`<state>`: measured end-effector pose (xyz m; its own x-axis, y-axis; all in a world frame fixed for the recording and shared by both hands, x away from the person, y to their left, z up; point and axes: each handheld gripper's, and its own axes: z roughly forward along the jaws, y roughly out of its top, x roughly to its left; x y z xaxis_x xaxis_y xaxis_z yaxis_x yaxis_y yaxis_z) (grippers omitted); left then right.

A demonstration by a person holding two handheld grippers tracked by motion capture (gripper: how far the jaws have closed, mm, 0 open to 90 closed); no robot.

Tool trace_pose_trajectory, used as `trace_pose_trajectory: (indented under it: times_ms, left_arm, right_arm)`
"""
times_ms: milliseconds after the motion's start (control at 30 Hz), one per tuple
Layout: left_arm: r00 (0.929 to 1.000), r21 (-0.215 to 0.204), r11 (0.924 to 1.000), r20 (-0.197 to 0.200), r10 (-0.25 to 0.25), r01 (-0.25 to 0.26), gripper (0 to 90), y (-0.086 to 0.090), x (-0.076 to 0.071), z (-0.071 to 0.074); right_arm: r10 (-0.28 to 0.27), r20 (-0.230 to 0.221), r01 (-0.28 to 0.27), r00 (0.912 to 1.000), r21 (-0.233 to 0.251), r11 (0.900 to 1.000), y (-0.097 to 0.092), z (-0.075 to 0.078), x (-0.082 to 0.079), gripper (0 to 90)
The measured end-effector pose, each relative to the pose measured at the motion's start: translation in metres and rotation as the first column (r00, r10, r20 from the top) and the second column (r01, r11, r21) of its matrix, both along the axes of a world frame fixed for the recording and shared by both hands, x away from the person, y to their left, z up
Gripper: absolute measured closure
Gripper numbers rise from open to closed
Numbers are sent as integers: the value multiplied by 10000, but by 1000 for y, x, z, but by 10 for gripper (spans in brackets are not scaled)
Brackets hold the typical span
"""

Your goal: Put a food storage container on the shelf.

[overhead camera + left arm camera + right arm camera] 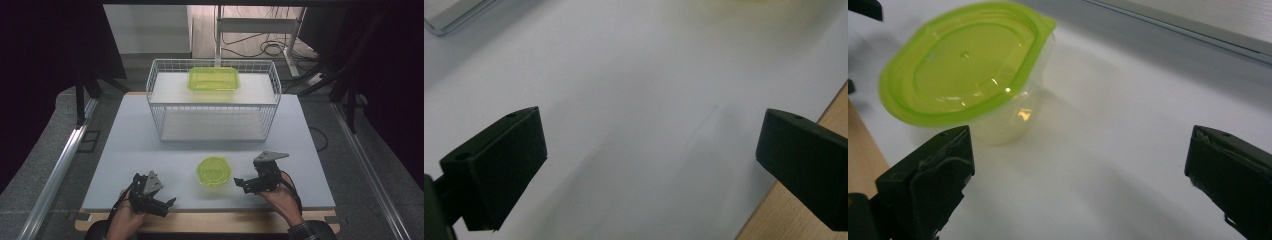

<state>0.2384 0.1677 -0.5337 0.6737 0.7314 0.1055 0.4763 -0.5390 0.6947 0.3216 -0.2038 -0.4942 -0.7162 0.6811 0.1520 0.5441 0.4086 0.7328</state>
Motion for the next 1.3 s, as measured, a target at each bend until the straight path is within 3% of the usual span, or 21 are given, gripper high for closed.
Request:
trace_pose_trajectory:
  times_ms: [133,300,333,467,633,700,800,900,1000,1167,1300]
  left_arm:
    - [10000,-5,10000,-6,-2,2,0,0,0,0]
    - [10000,75,10000,-1,-25,25,0,-1,0,0]
    - [10000,74,10000,13,-29,28,0,0,0,0]
    - [10000,80,10000,14,-28,28,0,-1,0,0]
    - [10000,86,10000,13,-37,37,0,0,0,0]
    - [10000,86,10000,7,-37,37,0,0,0,0]
    - [10000,132,9999,-6,-63,64,0,-1,0,0]
    - [10000,147,9999,-13,-75,75,0,-1,0,0]
    - [9999,181,9998,-44,-92,93,0,-1,0,-1]
    - [9999,222,9997,-43,-120,121,0,-2,0,-1]
    - [9999,241,9996,-33,-127,128,0,-2,0,-1]
  right_arm:
    - [24,-380,-15,9993,243,9997,2,3,3,4]
    - [-1,-864,47,9963,525,9986,8,10,8,109]
    - [100,-1016,-15,9948,834,9965,10,12,10,149]
    - [181,-1207,-30,9925,1243,9922,15,15,17,258]
    - [180,-1609,59,9868,1466,9892,23,16,30,415]
    - [211,-1722,50,9848,1498,9887,25,15,33,438]
    - [273,-2417,133,9700,1647,9862,28,11,44,517]
    - [302,-2624,136,9645,1635,9864,30,8,48,550]
    - [366,-3272,277,9443,1900,9814,30,1,55,617]
    - [570,-3866,387,9205,2354,9711,29,-2,58,751]
    - [803,-4267,365,9008,2587,9653,30,-2,59,798]
